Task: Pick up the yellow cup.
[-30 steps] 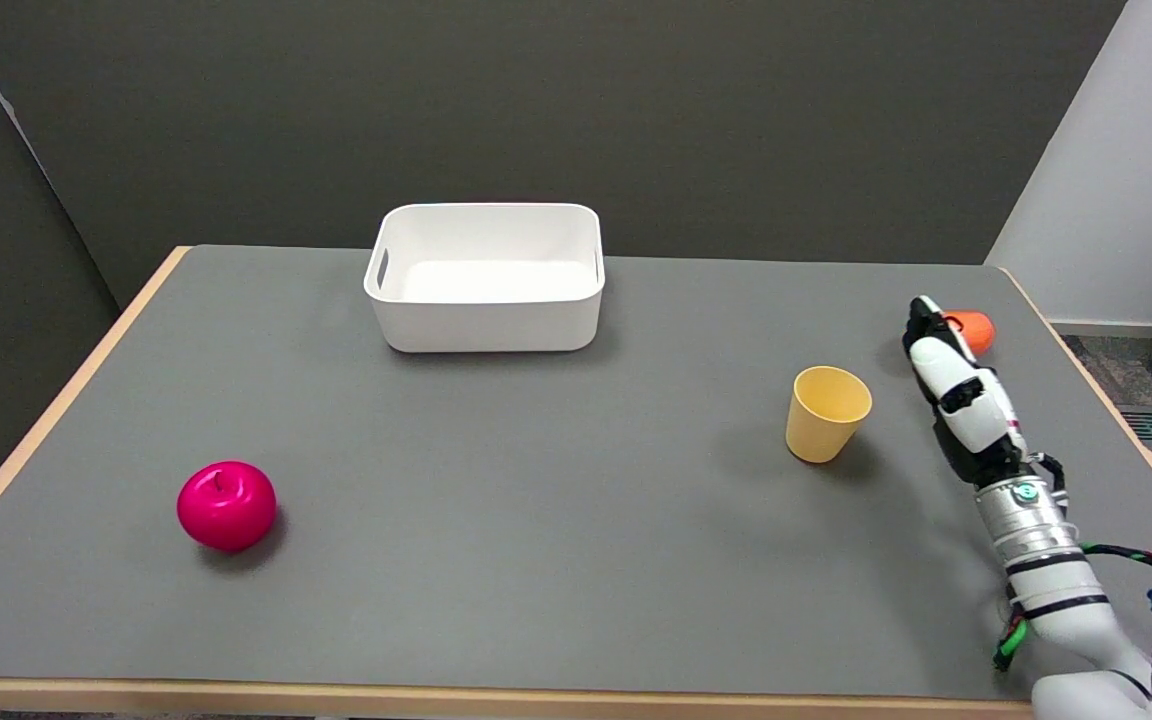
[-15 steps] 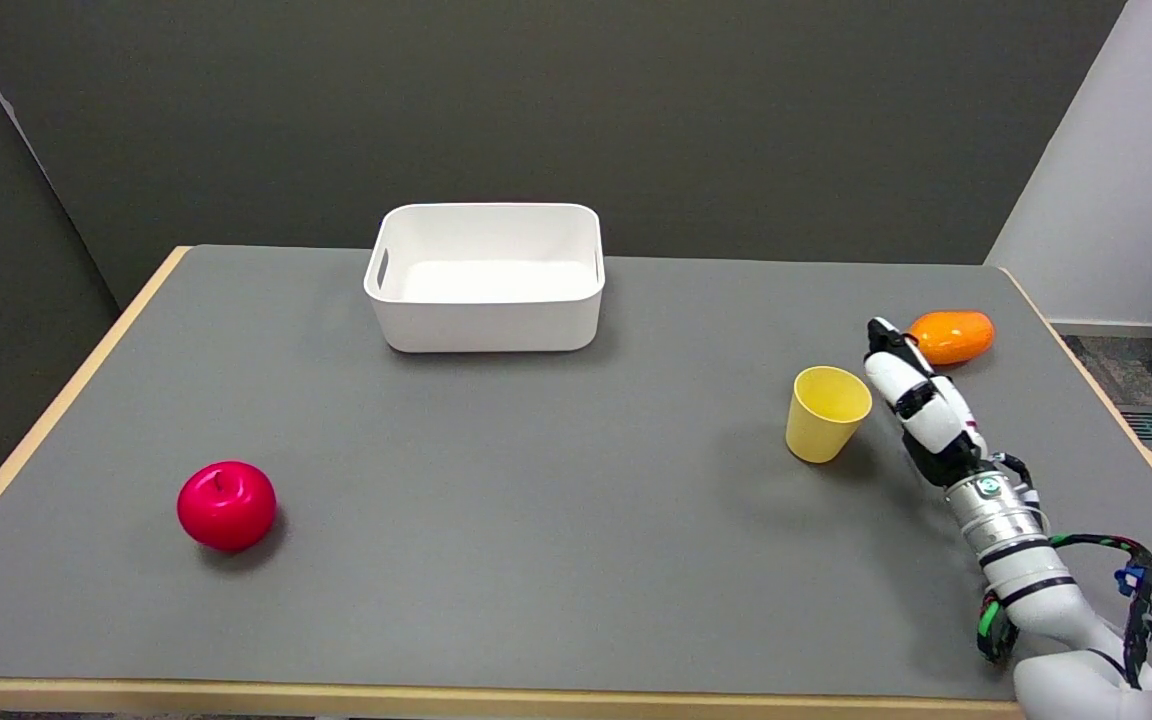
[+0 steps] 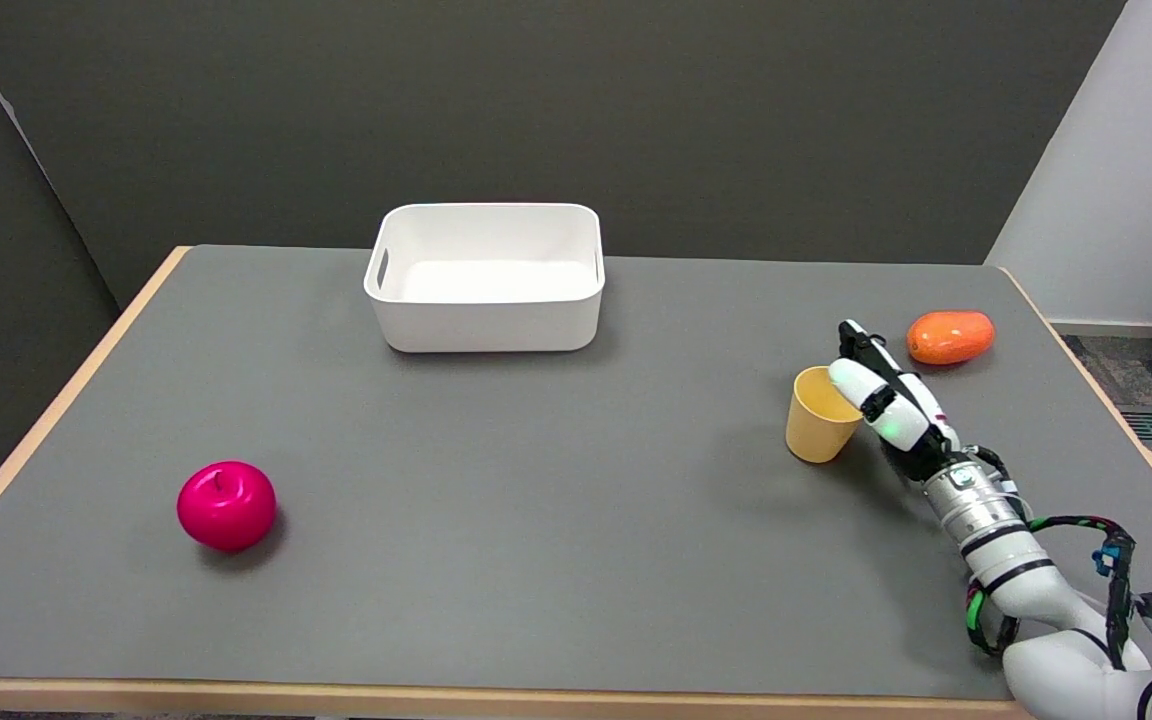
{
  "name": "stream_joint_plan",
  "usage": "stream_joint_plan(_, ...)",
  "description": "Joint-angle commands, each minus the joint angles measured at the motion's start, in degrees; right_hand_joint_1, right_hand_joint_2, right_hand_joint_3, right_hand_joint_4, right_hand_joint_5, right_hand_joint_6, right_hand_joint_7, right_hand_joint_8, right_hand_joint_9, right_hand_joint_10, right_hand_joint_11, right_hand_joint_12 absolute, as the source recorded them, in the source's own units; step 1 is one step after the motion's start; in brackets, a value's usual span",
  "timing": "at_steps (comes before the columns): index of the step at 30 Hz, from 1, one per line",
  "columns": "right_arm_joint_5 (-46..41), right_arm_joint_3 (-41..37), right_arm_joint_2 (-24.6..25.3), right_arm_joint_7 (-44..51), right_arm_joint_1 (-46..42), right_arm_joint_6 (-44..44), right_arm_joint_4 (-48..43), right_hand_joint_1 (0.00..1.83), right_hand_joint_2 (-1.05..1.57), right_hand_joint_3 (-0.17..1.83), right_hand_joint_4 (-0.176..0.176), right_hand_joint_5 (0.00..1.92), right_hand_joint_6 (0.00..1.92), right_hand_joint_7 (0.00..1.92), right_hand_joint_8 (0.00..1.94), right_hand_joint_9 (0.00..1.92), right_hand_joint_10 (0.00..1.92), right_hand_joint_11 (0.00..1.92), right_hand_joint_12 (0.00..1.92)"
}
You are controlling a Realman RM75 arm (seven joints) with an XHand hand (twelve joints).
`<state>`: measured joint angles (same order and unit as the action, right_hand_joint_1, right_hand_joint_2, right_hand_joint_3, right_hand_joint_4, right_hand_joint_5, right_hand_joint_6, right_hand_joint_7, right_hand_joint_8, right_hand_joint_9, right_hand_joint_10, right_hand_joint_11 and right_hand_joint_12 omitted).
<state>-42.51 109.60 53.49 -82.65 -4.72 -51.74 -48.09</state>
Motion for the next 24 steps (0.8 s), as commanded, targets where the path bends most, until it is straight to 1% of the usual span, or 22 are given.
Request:
stream_joint_plan(1, 3.2, 0.3, 0.2, -0.4, 2.0, 1.2, 0.4, 0.39, 0.52, 0.86, -0.118, 0.03, 0.07, 0.0, 0.0, 0.0, 0.0, 0.0, 0.06)
stream_joint_plan(3, 4.1, 0.2, 0.2, -0.6, 2.0, 1.2, 0.5, 0.39, 0.53, 0.86, -0.118, 0.03, 0.06, 0.0, 0.0, 0.0, 0.0, 0.0, 0.07)
stream_joint_plan(7, 8.7, 0.0, -0.1, -5.2, 2.0, 1.7, 1.5, 0.39, 0.52, 0.86, -0.119, 0.04, 0.06, 0.0, 0.0, 0.0, 0.0, 0.0, 0.06)
stream_joint_plan(9, 10.1, 0.0, -0.2, -7.0, 2.1, 1.7, 2.0, 0.47, 0.53, 0.86, -0.112, 0.02, 0.07, 0.0, 0.0, 0.0, 0.0, 0.0, 0.01)
stream_joint_plan(12, 11.2, 0.0, -0.2, -8.4, 2.1, 1.7, 2.4, 0.57, 0.58, 0.72, -0.09, 0.0, 0.04, 0.0, 0.0, 0.0, 0.0, 0.0, 0.0)
stream_joint_plan(14, 11.4, 0.0, -0.2, -8.6, 2.1, 1.8, 2.6, 0.61, 0.58, 0.71, -0.08, 0.0, 0.0, 0.0, 0.0, 0.0, 0.0, 0.0, 0.0)
stream_joint_plan(16, 11.5, 0.1, -0.2, -8.6, 2.1, 1.8, 2.6, 0.64, 0.58, 0.71, -0.08, 0.0, 0.0, 0.0, 0.0, 0.0, 0.0, 0.0, 0.0)
stream_joint_plan(19, 12.3, 0.0, -0.2, -8.6, 2.1, 1.8, 2.8, 0.74, 0.57, 0.71, -0.08, 0.0, 0.0, 0.0, 0.0, 0.0, 0.0, 0.0, 0.0)
stream_joint_plan(24, 12.7, 0.0, -0.4, -8.6, 2.1, 1.7, 2.9, 0.79, 0.56, 0.69, -0.08, 0.0, 0.0, 0.0, 0.0, 0.0, 0.0, 0.0, 0.0)
